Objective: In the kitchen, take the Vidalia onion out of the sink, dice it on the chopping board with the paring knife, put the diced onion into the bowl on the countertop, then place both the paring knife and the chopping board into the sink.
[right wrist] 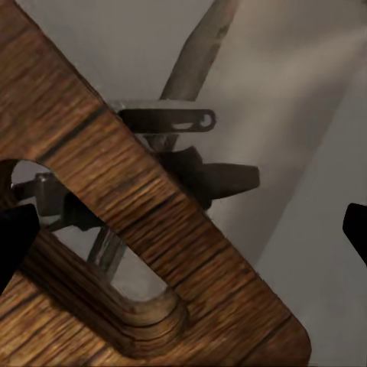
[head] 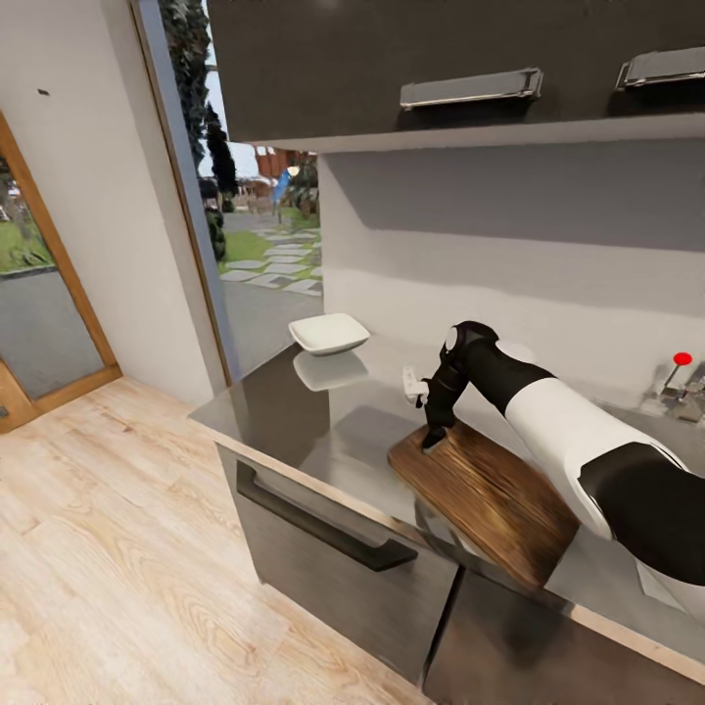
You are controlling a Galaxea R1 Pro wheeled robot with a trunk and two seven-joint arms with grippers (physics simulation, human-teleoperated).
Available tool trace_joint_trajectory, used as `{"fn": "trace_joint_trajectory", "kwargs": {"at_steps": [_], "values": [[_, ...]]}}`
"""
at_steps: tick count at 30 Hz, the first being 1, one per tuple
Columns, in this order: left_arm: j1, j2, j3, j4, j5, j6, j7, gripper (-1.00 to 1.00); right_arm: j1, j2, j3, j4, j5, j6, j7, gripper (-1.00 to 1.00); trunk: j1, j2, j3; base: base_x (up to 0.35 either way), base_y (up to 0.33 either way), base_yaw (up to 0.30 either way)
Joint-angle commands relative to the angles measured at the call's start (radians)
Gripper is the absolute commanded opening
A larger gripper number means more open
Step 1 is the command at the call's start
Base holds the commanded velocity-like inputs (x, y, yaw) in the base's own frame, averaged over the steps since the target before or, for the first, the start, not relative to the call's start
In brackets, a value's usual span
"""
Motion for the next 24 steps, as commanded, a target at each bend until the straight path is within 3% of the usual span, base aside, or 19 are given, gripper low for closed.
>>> {"fn": "trace_joint_trajectory", "kwargs": {"at_steps": [1,24], "values": [[0.0,0.0,0.0,0.0,0.003,-0.002,0.001,1.0,-0.001,-0.001,0.005,-0.002,-0.001,0.011,0.003,1.0,0.0,0.0,-0.001,-0.026,0.0,0.0],[0.0,0.0,0.0,0.001,0.003,-0.002,0.001,1.0,-0.001,-0.001,0.005,0.036,-0.003,0.01,-0.036,1.0,0.0,0.0,-0.006,-0.002,0.0,0.0]]}}
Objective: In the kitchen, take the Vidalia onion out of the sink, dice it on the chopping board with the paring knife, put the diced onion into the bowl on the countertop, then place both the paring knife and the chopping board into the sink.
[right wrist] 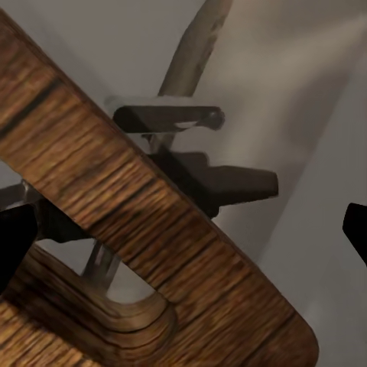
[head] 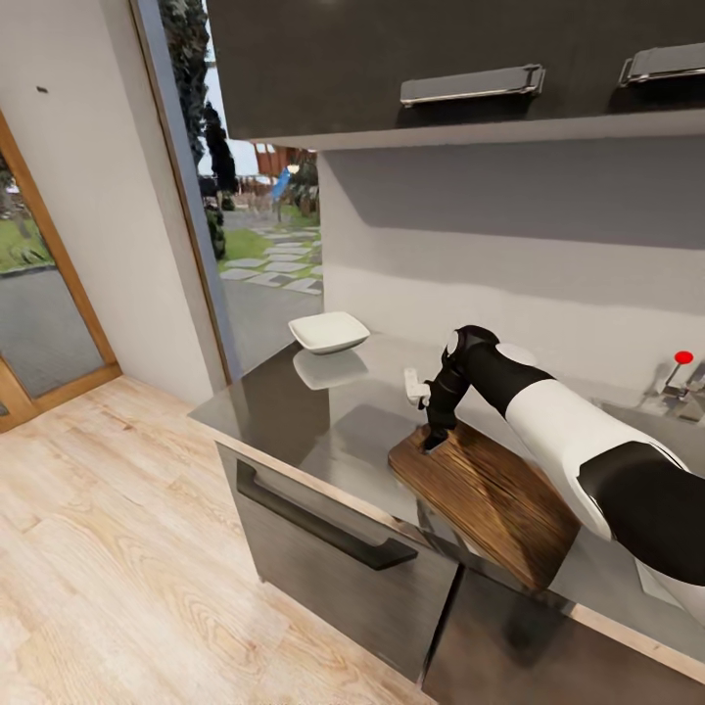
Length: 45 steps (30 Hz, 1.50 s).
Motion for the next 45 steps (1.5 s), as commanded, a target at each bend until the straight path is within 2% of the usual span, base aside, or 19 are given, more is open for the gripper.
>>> {"fn": "trace_joint_trajectory", "kwargs": {"at_steps": [1,23,29,31,36,45], "values": [[0.0,0.0,0.0,0.0,0.003,-0.002,0.001,1.0,0.0,-0.001,0.004,-0.002,-0.001,0.01,0.003,1.0,0.0,0.0,-0.002,0.0,0.0,0.0],[0.0,0.0,0.0,0.0,0.003,-0.002,0.001,1.0,0.0,0.008,0.004,0.0,-0.001,0.009,-0.009,1.0,0.0,0.0,-0.008,0.0,0.0,0.0],[0.0,0.0,0.0,0.0,0.003,-0.002,0.001,1.0,0.0,0.009,0.004,0.0,-0.002,-0.035,-0.028,1.0,0.0,0.0,-0.008,0.0,0.0,0.0],[0.0,-0.002,-0.002,0.0,0.003,-0.002,-0.006,1.0,0.001,0.02,0.018,0.009,-0.009,-0.044,-0.032,1.0,0.0,0.0,-0.008,0.0,0.0,0.0],[0.0,-0.003,-0.002,0.0,0.003,-0.002,-0.006,1.0,0.001,0.046,0.015,0.009,-0.009,-0.048,-0.025,1.0,0.0,0.0,-0.008,0.0,0.0,0.0],[0.0,-0.003,-0.002,0.0,0.003,-0.002,-0.007,1.0,-0.001,0.092,0.01,0.032,-0.009,-0.142,-0.058,1.0,0.0,0.0,-0.008,0.0,0.0,0.0]]}}
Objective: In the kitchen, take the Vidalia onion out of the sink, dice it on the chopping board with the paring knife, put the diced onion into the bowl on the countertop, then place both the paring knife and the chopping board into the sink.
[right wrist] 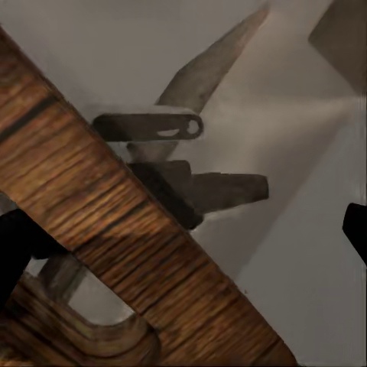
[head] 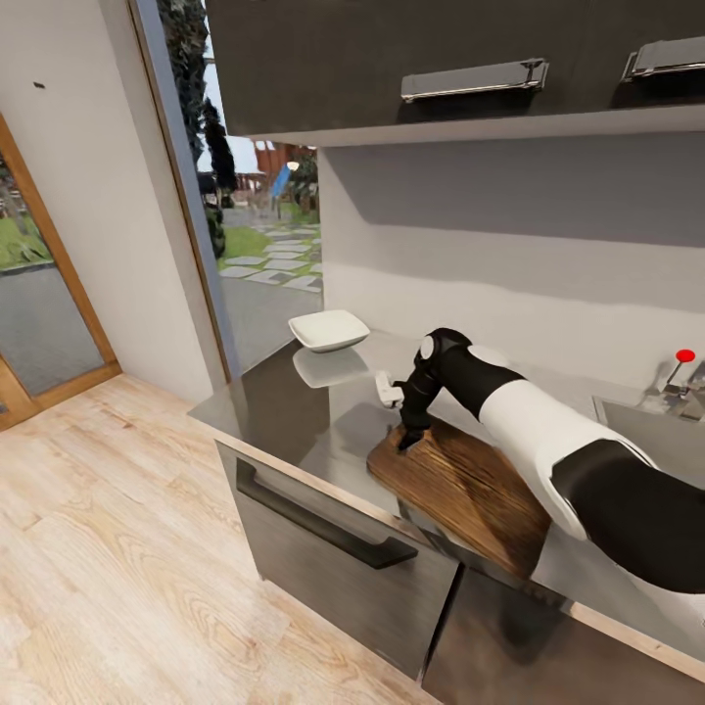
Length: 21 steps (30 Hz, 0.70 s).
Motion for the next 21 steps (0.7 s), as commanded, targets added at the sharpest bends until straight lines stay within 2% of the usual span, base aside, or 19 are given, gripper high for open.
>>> {"fn": "trace_joint_trajectory", "kwargs": {"at_steps": [1,20,21], "values": [[0.0,0.0,0.0,0.0,0.003,-0.002,0.0,1.0,0.005,0.001,-0.001,0.001,-0.005,0.001,-0.001,1.0,0.0,0.0,-0.001,0.0,0.0,0.0],[0.0,0.0,0.0,0.0,0.003,-0.002,0.0,1.0,0.0,-0.003,-0.012,0.021,-0.005,-0.015,-0.004,1.0,0.0,0.0,-0.001,0.0,0.0,0.0],[0.0,0.0,0.0,0.0,0.003,-0.002,0.0,1.0,0.009,-0.003,-0.001,0.021,-0.005,-0.015,-0.003,1.0,0.0,0.0,-0.001,0.0,0.0,0.0]]}}
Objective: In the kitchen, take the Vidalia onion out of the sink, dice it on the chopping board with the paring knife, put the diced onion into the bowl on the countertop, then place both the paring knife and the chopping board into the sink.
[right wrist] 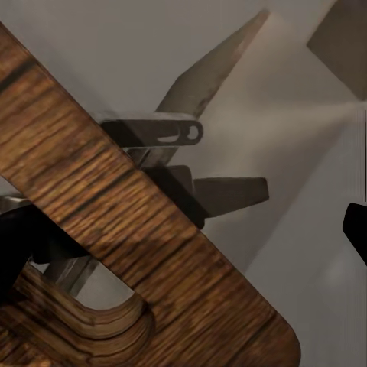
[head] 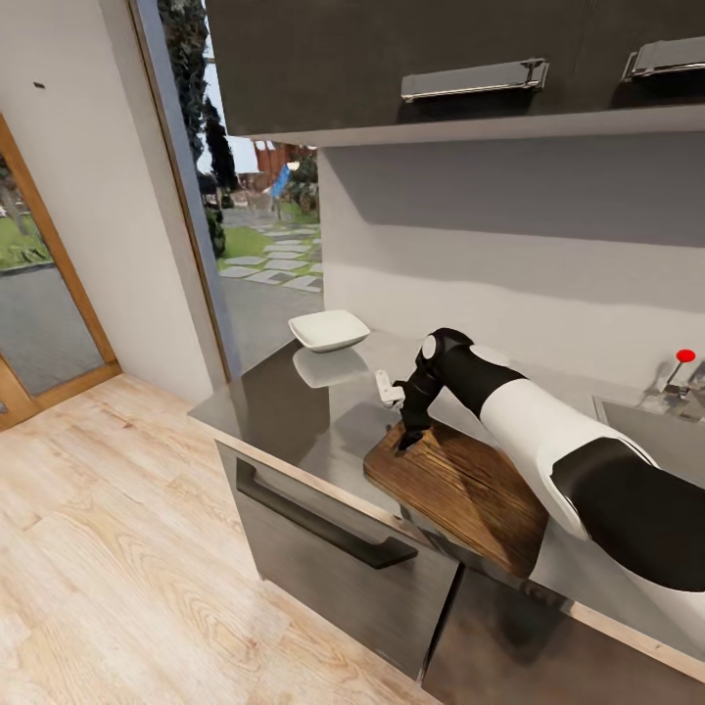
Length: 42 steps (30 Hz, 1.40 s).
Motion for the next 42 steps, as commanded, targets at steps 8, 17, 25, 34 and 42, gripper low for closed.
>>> {"fn": "trace_joint_trajectory", "kwargs": {"at_steps": [8,17,25,34,42], "values": [[0.0,0.0,0.0,-0.001,0.003,-0.002,0.0,1.0,0.013,0.0,0.01,0.006,0.005,0.0,-0.001,1.0,0.0,0.0,-0.001,0.0,0.0,0.0],[0.0,0.0,0.0,-0.001,0.003,-0.002,0.0,1.0,0.013,0.0,0.01,0.006,0.005,0.001,-0.004,-1.0,0.0,0.0,-0.001,0.0,0.0,0.0],[0.0,0.0,0.0,-0.001,0.003,-0.002,0.0,1.0,0.013,0.0,0.01,0.006,0.006,0.001,-0.015,-1.0,0.0,0.0,-0.001,0.0,0.0,0.0],[0.0,0.0,0.0,-0.001,0.003,-0.002,0.0,1.0,0.013,0.003,0.01,0.008,0.006,0.004,-0.017,-1.0,0.0,0.0,-0.001,0.0,0.0,0.0],[0.0,0.0,0.0,-0.001,0.003,-0.002,0.001,1.0,0.013,0.006,0.011,0.008,0.006,0.004,-0.017,-1.0,0.0,0.0,-0.001,0.0,0.0,0.0]]}}
